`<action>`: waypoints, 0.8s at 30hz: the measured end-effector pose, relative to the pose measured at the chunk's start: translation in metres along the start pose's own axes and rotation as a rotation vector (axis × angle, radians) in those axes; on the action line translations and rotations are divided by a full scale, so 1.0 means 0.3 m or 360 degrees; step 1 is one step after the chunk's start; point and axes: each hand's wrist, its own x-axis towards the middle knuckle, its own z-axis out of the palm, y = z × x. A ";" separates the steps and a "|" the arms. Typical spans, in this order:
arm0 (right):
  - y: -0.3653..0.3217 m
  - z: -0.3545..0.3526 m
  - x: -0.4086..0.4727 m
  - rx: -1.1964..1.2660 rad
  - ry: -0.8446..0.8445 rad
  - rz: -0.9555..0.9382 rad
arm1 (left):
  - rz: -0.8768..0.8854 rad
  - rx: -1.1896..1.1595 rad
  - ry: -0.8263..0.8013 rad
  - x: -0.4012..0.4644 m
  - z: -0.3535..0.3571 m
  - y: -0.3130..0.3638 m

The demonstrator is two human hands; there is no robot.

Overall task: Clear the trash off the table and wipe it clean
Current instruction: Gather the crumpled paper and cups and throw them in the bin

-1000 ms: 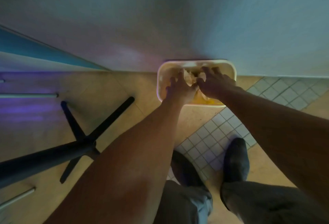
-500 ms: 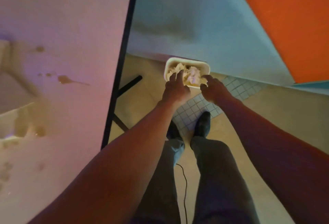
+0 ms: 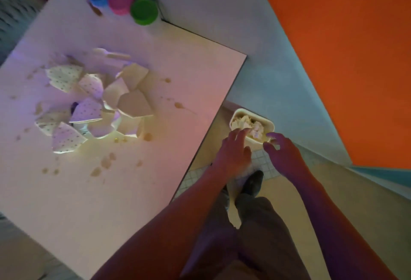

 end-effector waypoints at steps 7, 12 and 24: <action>-0.244 0.029 -0.046 -0.0134 -0.0043 -0.0253 | 0.0012 -0.0048 0.0189 -0.119 -0.190 -0.049; -0.399 0.063 -0.049 -0.0189 -0.0129 -0.0428 | 0.0023 -0.0114 0.0416 -0.179 -0.303 -0.090; -0.696 0.257 0.063 -0.0382 -0.0470 -0.0814 | -0.0635 -0.0211 0.1004 -0.257 -0.509 -0.302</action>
